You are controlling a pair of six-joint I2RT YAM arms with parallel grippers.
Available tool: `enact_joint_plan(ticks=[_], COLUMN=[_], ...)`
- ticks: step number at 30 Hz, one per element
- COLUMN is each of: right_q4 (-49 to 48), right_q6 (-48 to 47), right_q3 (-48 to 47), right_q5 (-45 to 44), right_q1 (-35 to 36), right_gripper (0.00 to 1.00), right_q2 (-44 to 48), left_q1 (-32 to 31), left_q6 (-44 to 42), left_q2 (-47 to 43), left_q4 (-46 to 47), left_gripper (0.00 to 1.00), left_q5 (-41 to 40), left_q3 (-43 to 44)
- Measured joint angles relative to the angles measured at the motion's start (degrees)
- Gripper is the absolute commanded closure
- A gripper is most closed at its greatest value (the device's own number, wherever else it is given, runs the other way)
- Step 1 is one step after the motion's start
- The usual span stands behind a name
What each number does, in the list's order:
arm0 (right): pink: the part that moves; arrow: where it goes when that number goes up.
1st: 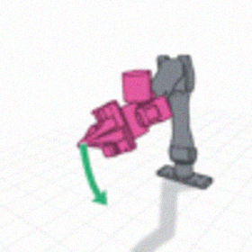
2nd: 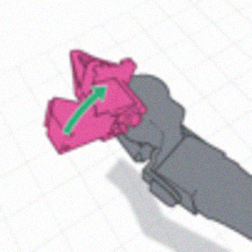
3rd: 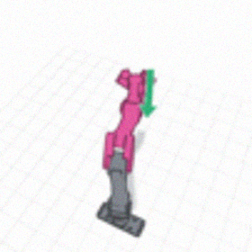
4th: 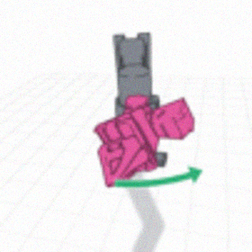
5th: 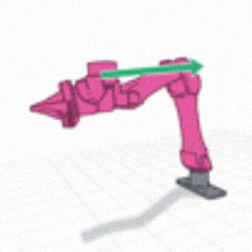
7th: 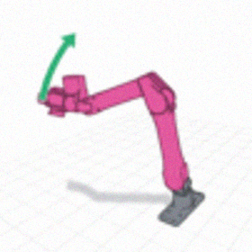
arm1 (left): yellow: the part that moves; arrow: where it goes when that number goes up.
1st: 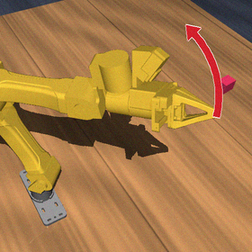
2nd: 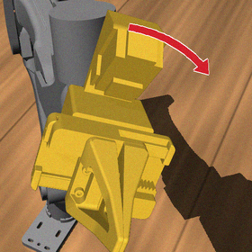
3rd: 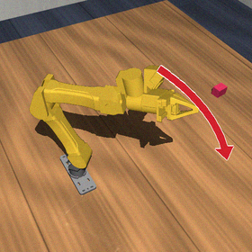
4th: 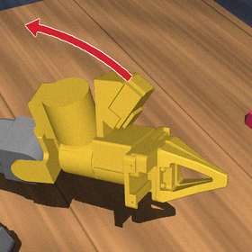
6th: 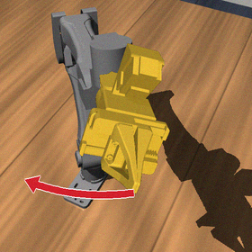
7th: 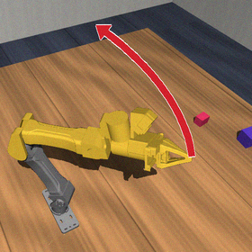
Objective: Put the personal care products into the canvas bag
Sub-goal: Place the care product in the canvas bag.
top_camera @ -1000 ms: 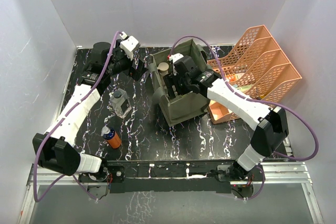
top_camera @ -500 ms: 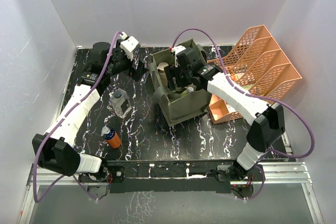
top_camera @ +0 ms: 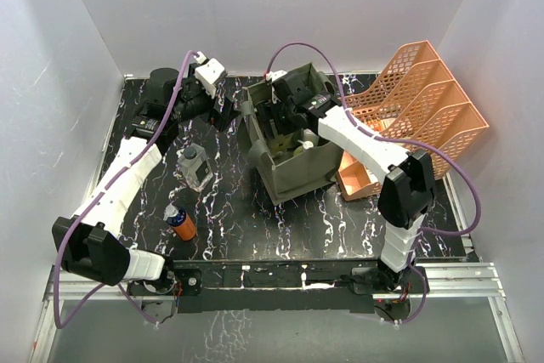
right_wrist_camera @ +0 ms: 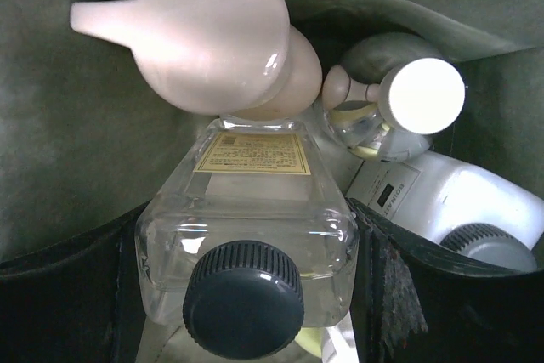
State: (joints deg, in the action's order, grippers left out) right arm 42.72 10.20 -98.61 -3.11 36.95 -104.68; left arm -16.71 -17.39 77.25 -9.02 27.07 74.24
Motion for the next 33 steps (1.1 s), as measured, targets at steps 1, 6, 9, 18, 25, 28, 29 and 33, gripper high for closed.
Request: enact_joint_plan(ticks=[1, 6, 9, 18, 25, 28, 29, 33], right_q4=[0.2, 1.6, 3.3, 5.7, 9.2, 10.3, 10.8, 13.2], right_q6=[-0.1, -1.1, -1.5, -2.6, -3.7, -4.3, -4.4, -4.8], right_q3=[-0.3, -2.6, -4.4, -7.6, -10.8, -11.5, -11.5, -11.7], right_q5=[0.0, -0.6, -0.8, -0.7, 1.0, 1.8, 2.0, 2.6], right_q1=[0.0, -0.1, -0.1, -0.2, -0.3, -0.2, -0.2, -0.2], right_gripper=[0.92, 0.92, 0.92, 0.92, 0.92, 0.92, 0.92, 0.92], right_q2=[-0.6, -1.8, -2.3, -5.0, -6.3, -6.0, -5.7, -5.2], left_q1=[0.0, 0.0, 0.0, 0.0, 0.0, 0.0, 0.0, 0.0], left_q6=[0.0, 0.2, 0.4, 0.9, 1.1, 1.4, 1.4, 1.7], left_q2=[0.0, 0.0, 0.0, 0.0, 0.0, 0.0, 0.0, 0.0], left_q4=[0.0, 0.2, 0.9, 2.1, 2.2, 2.1, 2.1, 2.2], left_gripper=[0.06, 0.07, 0.07, 0.07, 0.07, 0.07, 0.07, 0.07], left_q5=[0.0, -0.1, -0.1, -0.7, -1.1, -1.2, -1.2, -1.3], left_q3=[0.0, 0.0, -0.1, -0.3, -0.3, -0.3, -0.3, -0.3])
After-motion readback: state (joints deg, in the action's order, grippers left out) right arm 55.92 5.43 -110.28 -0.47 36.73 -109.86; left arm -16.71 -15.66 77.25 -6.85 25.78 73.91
